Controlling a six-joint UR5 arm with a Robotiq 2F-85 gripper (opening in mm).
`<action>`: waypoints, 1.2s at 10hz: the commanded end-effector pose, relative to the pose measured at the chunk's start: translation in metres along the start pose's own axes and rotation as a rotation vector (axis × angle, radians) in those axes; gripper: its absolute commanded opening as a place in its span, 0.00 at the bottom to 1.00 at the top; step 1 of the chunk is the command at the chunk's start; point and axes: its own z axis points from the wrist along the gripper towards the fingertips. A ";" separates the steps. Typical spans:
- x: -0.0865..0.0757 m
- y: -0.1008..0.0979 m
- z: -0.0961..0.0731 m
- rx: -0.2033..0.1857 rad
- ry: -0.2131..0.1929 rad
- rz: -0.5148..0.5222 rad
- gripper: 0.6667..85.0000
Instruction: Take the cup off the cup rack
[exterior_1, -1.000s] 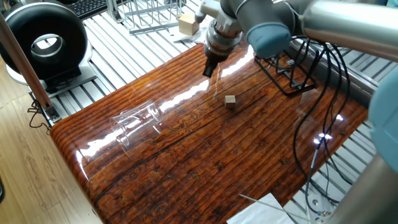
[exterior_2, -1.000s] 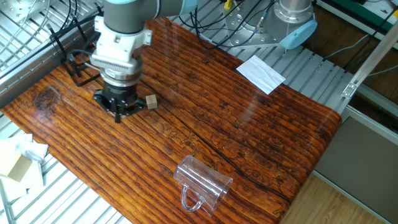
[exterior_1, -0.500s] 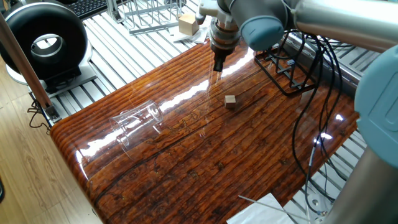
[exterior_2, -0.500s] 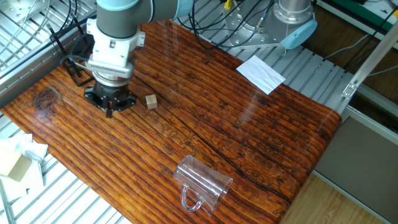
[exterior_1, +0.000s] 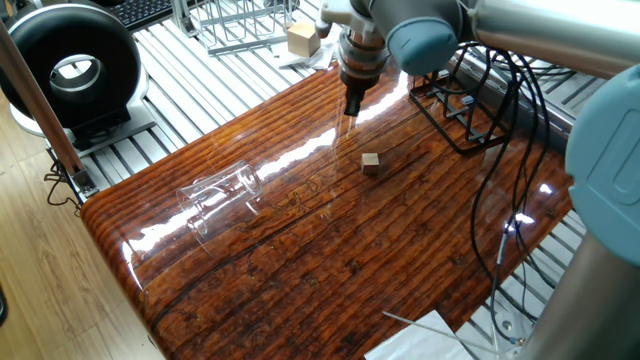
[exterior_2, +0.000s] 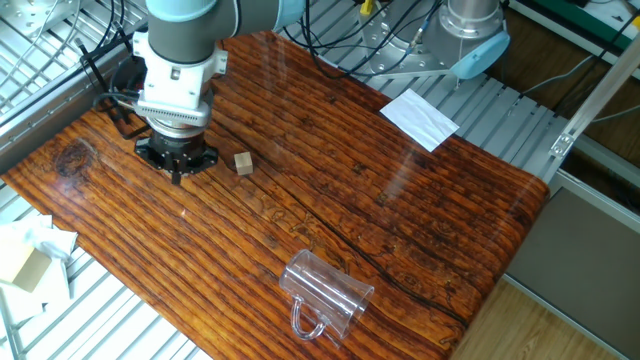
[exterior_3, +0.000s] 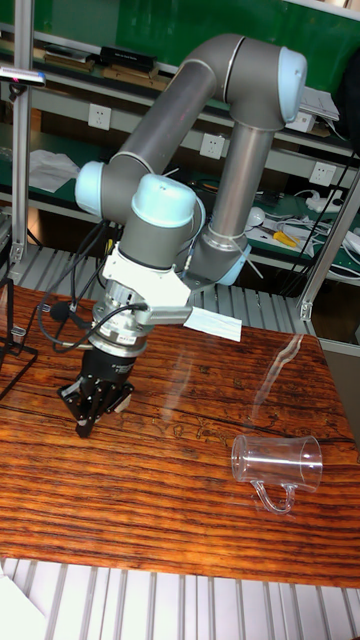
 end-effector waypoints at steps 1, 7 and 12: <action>-0.012 0.007 -0.001 -0.034 -0.051 0.030 0.01; -0.019 0.041 -0.001 -0.069 -0.077 0.135 0.01; -0.009 0.049 0.004 -0.011 -0.059 0.117 0.01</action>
